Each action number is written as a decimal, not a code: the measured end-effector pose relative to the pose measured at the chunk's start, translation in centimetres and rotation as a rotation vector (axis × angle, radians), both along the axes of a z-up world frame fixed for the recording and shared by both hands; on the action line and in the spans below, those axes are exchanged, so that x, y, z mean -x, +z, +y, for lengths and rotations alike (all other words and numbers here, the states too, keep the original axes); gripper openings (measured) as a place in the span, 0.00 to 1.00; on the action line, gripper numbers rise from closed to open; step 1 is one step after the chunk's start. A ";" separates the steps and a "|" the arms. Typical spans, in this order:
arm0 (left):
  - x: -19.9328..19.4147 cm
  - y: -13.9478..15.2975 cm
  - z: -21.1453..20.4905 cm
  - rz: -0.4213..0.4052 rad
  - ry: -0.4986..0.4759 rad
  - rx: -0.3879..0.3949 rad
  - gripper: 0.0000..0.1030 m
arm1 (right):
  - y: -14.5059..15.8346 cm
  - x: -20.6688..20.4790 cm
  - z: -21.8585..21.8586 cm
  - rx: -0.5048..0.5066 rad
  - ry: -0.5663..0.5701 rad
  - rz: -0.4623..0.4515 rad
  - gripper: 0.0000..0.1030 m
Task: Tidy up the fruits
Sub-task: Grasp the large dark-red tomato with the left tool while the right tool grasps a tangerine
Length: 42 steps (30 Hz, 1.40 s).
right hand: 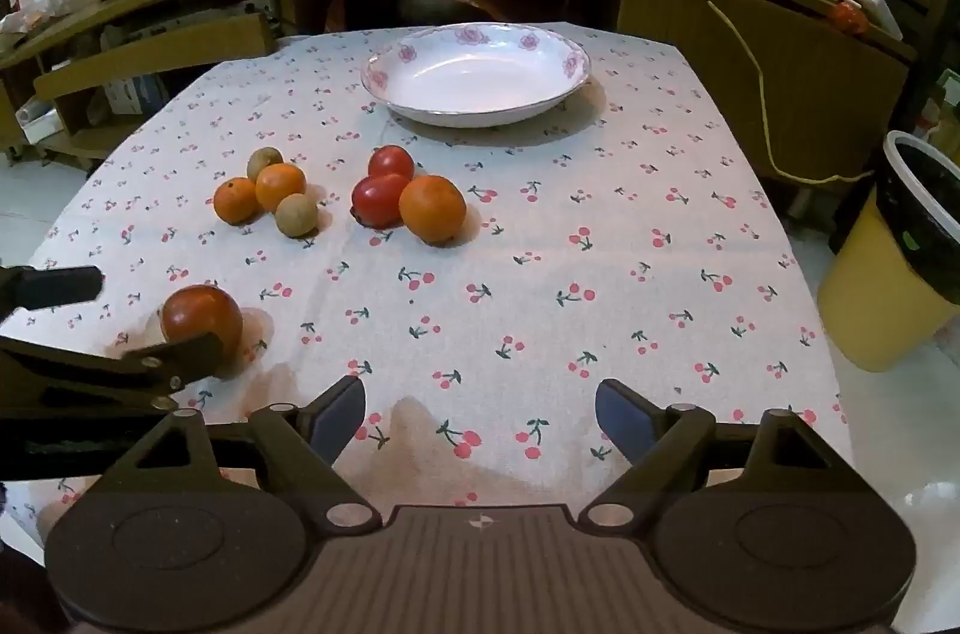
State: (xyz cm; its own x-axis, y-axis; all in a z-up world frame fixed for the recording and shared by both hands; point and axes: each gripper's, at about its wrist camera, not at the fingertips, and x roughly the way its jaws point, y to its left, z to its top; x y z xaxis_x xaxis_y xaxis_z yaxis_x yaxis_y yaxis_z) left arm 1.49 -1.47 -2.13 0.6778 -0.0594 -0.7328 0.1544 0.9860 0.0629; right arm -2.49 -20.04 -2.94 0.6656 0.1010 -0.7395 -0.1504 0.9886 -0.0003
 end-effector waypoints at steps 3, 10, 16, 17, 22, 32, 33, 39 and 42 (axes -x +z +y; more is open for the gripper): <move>-0.5 -0.4 0.0 0.016 -0.007 0.025 0.78 | 0.1 -0.2 0.0 -0.010 0.011 -0.001 0.82; -1.9 -1.4 -0.4 0.050 -0.033 0.048 0.58 | 0.3 -1.0 -0.5 -0.044 0.035 0.010 0.76; -2.7 -1.4 -0.2 0.064 -0.053 0.092 0.48 | 0.7 -2.7 -0.7 -0.050 0.076 0.006 0.72; -2.6 -1.4 -0.3 0.063 -0.058 0.096 0.46 | 0.8 -3.0 -0.7 -0.051 0.086 0.002 0.72; -2.6 -1.4 -0.3 0.059 -0.081 0.092 0.45 | 0.3 -5.4 -0.5 -0.018 0.155 0.035 0.62; -3.1 -1.3 -0.5 0.053 -0.119 0.100 0.45 | -0.9 -9.6 0.5 -0.005 0.260 -0.017 0.48; -3.2 -1.4 -0.5 0.053 -0.121 0.100 0.45 | -1.0 -10.0 0.6 -0.004 0.270 -0.013 0.48; -3.6 -1.4 -0.7 0.057 -0.127 0.088 0.45 | -1.3 -10.9 1.2 0.000 0.315 -0.011 0.33; -3.7 -1.3 -0.7 0.064 -0.132 0.085 0.45 | -1.1 -10.6 1.3 0.017 0.312 -0.002 0.32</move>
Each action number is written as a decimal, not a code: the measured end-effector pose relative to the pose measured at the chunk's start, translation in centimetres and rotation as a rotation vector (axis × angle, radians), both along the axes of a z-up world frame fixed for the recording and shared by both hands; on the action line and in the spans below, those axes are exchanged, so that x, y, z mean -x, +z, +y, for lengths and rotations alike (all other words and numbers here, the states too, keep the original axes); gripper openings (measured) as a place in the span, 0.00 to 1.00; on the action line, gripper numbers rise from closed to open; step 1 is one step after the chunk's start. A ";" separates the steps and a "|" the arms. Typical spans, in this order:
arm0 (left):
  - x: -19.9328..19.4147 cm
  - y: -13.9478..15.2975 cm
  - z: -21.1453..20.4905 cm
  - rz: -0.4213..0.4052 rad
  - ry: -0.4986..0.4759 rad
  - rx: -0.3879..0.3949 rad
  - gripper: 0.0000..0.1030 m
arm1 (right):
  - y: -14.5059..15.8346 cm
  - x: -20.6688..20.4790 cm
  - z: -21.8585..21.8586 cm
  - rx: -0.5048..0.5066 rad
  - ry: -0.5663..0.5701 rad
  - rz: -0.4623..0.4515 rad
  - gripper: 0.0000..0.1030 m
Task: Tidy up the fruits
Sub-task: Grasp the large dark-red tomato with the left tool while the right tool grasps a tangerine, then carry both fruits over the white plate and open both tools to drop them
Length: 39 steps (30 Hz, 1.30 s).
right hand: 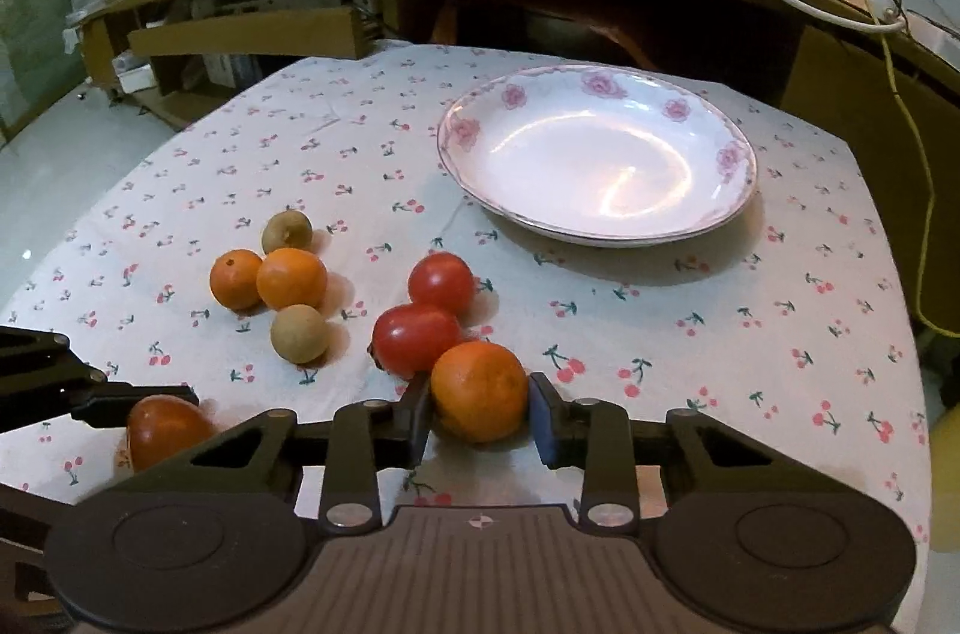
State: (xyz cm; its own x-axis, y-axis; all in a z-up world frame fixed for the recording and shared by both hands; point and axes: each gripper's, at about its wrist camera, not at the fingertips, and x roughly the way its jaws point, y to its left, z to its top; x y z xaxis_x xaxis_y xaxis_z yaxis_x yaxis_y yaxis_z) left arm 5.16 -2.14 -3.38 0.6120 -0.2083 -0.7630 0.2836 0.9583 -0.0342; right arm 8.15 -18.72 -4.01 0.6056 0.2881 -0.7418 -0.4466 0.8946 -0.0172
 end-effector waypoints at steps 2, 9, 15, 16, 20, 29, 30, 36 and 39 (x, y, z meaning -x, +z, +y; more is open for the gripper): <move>-0.1 0.2 0.1 0.010 0.004 0.004 0.44 | 0.1 0.1 0.0 0.011 -0.003 0.010 0.32; -1.5 2.4 0.3 -0.006 0.025 0.036 0.44 | 1.7 0.4 0.0 -0.015 -0.010 0.008 0.31; -5.5 4.9 -0.5 -0.068 -0.003 0.030 0.44 | 4.1 -1.2 -0.6 -0.073 -0.053 -0.020 0.31; -6.5 5.2 -0.6 -0.074 -0.002 0.034 0.44 | 4.3 -1.5 -0.7 -0.077 -0.059 -0.021 0.31; -9.9 5.3 -1.2 -0.075 0.012 0.050 0.44 | 4.5 -3.5 -1.1 -0.081 -0.082 -0.031 0.31; -14.5 4.5 -2.8 -0.091 0.003 0.024 0.44 | 4.1 -7.6 -2.6 -0.095 -0.151 -0.018 0.31; -14.8 4.4 -2.9 -0.091 0.002 0.020 0.44 | 4.0 -7.9 -2.8 -0.097 -0.157 -0.013 0.31; -16.2 3.8 -3.6 -0.097 -0.018 0.005 0.44 | 3.5 -9.4 -3.4 -0.092 -0.164 -0.012 0.32; -16.7 3.4 -3.6 -0.090 -0.022 0.007 0.44 | 3.2 -10.1 -3.6 -0.089 -0.160 -0.013 0.32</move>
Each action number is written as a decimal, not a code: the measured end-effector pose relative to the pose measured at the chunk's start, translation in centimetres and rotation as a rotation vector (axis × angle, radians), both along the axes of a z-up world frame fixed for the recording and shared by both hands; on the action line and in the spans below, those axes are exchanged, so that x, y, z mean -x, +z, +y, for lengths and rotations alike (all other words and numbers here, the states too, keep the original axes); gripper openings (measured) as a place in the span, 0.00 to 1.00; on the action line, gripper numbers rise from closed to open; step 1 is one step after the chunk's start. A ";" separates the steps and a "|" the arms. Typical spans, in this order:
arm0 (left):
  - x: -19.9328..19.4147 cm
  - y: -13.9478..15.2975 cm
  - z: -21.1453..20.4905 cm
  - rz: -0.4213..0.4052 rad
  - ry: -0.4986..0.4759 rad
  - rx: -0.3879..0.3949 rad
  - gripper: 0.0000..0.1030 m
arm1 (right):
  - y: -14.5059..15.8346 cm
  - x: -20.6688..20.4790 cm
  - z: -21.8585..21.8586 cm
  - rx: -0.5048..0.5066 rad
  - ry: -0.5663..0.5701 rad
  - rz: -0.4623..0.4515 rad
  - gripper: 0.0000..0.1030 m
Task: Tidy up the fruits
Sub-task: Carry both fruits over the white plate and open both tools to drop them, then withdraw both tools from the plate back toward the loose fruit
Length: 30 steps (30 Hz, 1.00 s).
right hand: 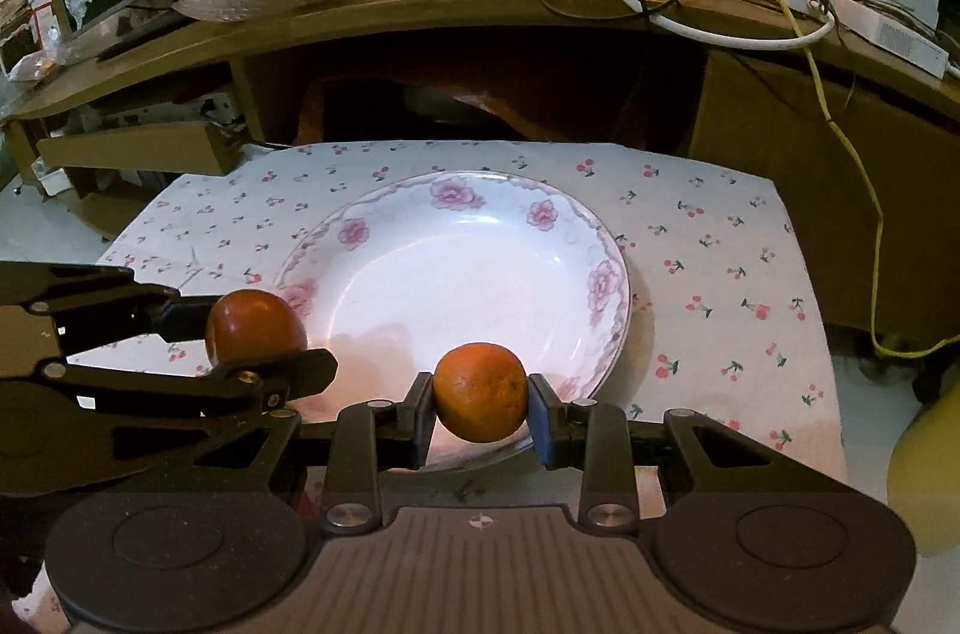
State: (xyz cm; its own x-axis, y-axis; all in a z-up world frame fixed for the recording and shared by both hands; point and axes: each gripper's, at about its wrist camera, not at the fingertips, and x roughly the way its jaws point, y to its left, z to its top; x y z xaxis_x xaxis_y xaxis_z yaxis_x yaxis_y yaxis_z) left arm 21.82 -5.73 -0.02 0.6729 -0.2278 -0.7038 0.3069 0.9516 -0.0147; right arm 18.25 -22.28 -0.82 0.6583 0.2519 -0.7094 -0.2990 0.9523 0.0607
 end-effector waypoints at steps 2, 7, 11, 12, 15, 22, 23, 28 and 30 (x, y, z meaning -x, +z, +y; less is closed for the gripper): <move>-0.2 -0.3 0.1 0.012 -0.004 0.011 0.44 | -0.1 -0.3 0.0 0.005 0.005 0.001 0.32; -0.3 -0.6 0.0 0.016 -0.005 -0.001 0.45 | -0.2 -0.7 0.0 0.002 0.006 0.000 0.35; -0.2 -0.3 0.0 -0.003 -0.006 -0.004 0.47 | -0.1 -0.7 -0.1 -0.009 0.001 -0.002 0.36; -0.2 -0.2 0.0 -0.006 -0.003 -0.006 0.47 | -0.1 -0.7 -0.2 -0.012 0.001 -0.003 0.36; -0.2 0.1 0.2 -0.009 0.001 0.005 0.49 | 0.0 -0.7 -0.3 -0.016 -0.004 -0.009 0.37; 0.1 0.8 0.9 -0.023 0.013 0.012 0.49 | 0.6 -0.3 -0.7 -0.026 -0.018 -0.035 0.38; 0.2 1.0 1.0 -0.026 0.014 0.015 0.49 | 0.7 -0.3 -0.8 -0.029 -0.023 -0.035 0.38; 0.5 1.7 1.4 -0.036 0.019 0.022 0.49 | 1.1 0.2 -1.0 -0.040 -0.021 -0.046 0.41; 0.7 1.9 1.5 -0.039 0.015 0.024 0.49 | 1.3 0.5 -0.9 -0.044 -0.013 -0.048 0.41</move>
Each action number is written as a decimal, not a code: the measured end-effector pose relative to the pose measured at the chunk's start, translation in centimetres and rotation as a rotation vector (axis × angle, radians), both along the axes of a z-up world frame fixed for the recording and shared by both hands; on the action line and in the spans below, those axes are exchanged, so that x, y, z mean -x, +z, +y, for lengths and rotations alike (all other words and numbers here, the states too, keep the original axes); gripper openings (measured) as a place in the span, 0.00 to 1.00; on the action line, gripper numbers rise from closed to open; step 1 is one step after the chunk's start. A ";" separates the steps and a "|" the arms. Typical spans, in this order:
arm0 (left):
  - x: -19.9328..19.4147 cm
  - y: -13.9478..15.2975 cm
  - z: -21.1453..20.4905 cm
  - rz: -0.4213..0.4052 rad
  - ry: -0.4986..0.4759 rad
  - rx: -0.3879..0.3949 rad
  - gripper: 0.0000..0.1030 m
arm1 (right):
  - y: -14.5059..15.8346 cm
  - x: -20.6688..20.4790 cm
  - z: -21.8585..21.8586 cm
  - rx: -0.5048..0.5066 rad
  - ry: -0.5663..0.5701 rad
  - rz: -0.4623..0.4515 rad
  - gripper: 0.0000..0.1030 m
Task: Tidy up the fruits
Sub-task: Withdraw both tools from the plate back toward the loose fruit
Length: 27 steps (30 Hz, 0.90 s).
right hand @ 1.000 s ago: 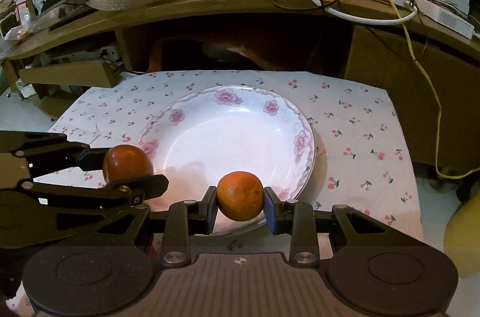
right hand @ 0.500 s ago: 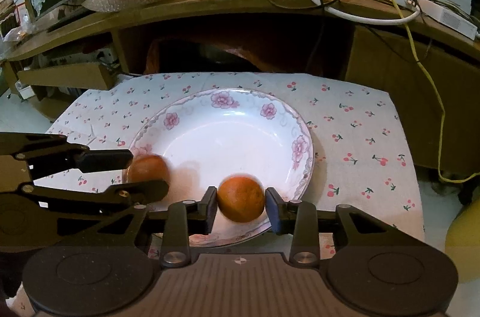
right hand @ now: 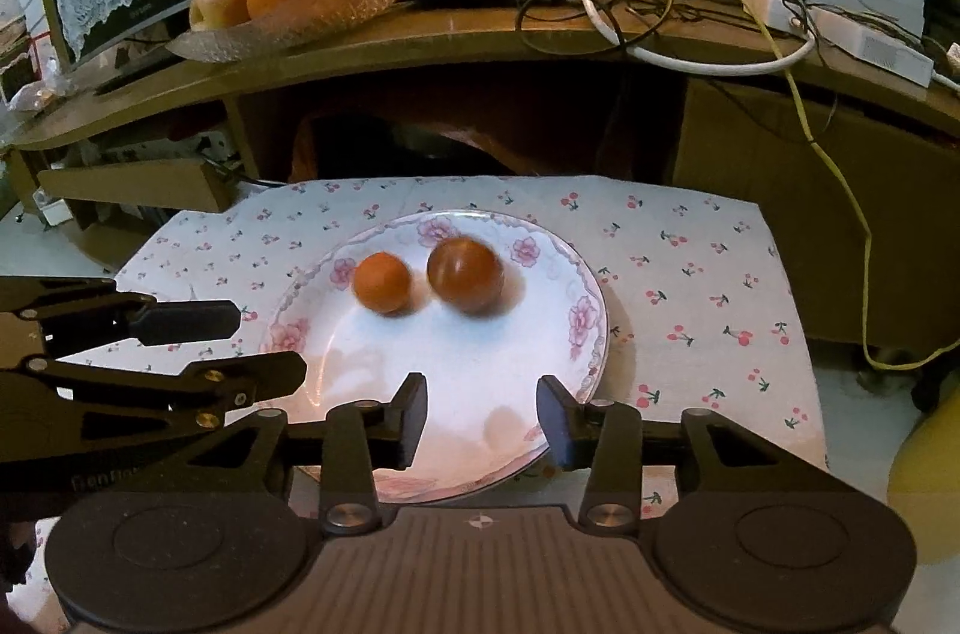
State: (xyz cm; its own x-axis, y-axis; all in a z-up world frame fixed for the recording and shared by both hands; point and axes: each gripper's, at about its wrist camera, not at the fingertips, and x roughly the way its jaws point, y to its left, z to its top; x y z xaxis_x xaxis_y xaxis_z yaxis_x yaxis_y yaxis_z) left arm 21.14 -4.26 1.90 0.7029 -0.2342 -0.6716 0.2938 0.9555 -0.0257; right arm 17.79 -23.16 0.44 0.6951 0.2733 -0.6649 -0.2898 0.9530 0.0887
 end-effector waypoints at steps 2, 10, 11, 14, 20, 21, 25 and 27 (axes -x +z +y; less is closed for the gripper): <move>0.3 0.1 0.3 -0.005 -0.007 -0.002 0.49 | 0.1 0.2 0.1 -0.008 0.007 0.000 0.41; 2.0 0.0 2.2 0.019 -0.007 -0.003 0.49 | 0.0 1.4 0.7 -0.031 0.048 0.036 0.42; 2.2 0.0 2.5 0.021 -0.011 -0.005 0.49 | -0.1 1.6 0.8 -0.036 0.054 0.044 0.42; 3.1 -0.1 3.3 0.028 -0.023 -0.005 0.49 | -0.6 2.3 1.2 -0.033 0.078 0.069 0.42; 5.6 -0.3 4.8 0.055 -0.075 -0.019 0.49 | -1.6 4.3 2.1 -0.026 0.142 0.131 0.42; 5.9 -0.3 4.9 0.056 -0.085 -0.021 0.49 | -1.7 4.6 2.4 -0.026 0.161 0.140 0.42; 7.0 -0.5 5.9 0.071 -0.130 -0.019 0.49 | -1.6 5.4 3.4 -0.016 0.225 0.145 0.44; 7.4 -0.8 6.4 0.083 -0.145 -0.021 0.50 | -1.6 5.7 3.9 -0.005 0.249 0.147 0.48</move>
